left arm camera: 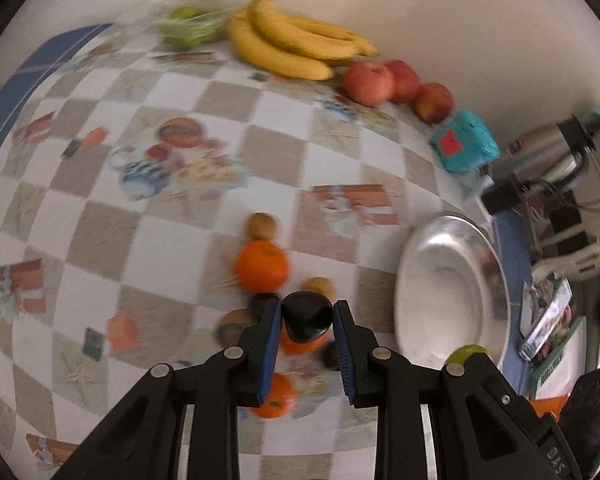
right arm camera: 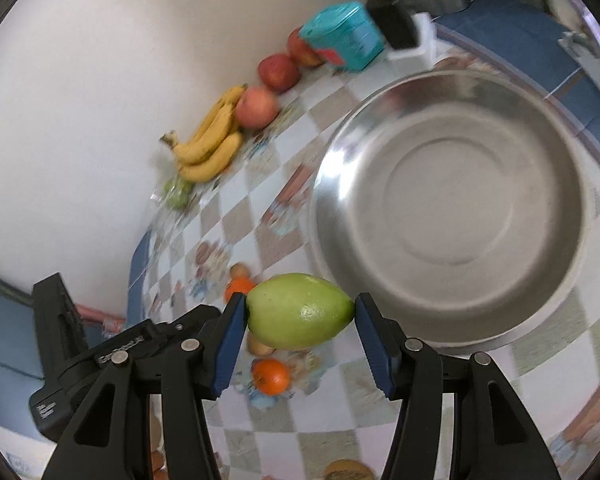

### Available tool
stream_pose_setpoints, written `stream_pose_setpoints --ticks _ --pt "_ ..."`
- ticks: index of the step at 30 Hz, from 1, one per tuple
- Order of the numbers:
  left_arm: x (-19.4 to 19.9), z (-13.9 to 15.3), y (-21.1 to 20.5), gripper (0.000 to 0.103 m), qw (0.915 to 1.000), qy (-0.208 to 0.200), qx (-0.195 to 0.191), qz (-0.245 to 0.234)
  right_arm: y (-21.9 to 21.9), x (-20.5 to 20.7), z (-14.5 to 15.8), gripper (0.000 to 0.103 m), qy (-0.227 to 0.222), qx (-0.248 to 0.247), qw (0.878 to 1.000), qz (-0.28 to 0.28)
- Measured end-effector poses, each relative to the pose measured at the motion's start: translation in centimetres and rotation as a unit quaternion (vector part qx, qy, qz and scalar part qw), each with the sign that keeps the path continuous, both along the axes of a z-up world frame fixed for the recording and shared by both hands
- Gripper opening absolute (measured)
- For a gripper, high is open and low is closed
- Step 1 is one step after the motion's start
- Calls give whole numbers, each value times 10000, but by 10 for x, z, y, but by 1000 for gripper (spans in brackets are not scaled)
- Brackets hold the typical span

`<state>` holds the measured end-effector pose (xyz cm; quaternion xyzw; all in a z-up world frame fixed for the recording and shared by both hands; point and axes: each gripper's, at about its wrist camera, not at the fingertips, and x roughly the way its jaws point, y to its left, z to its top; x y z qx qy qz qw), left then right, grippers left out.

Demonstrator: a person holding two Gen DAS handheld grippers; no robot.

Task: Organize fruits
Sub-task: 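Carry the pear and plum over the steel bowl with both tools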

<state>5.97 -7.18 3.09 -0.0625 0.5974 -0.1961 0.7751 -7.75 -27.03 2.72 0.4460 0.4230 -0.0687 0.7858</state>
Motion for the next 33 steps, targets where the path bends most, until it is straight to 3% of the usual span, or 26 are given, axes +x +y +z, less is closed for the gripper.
stream_pose_setpoints --ticks 15,20,33 --pt "-21 -3 -105 28 9930 -243 213 -1132 -66 -29 -3 57 601 -1035 9886 -908" --pt "-23 -10 -128 28 9898 -280 327 -1362 -74 -28 -8 57 791 -1324 9838 -919" --pt "-20 -33 -159 28 9852 -273 582 -1590 -85 -11 -31 57 1125 -1512 9788 -801"
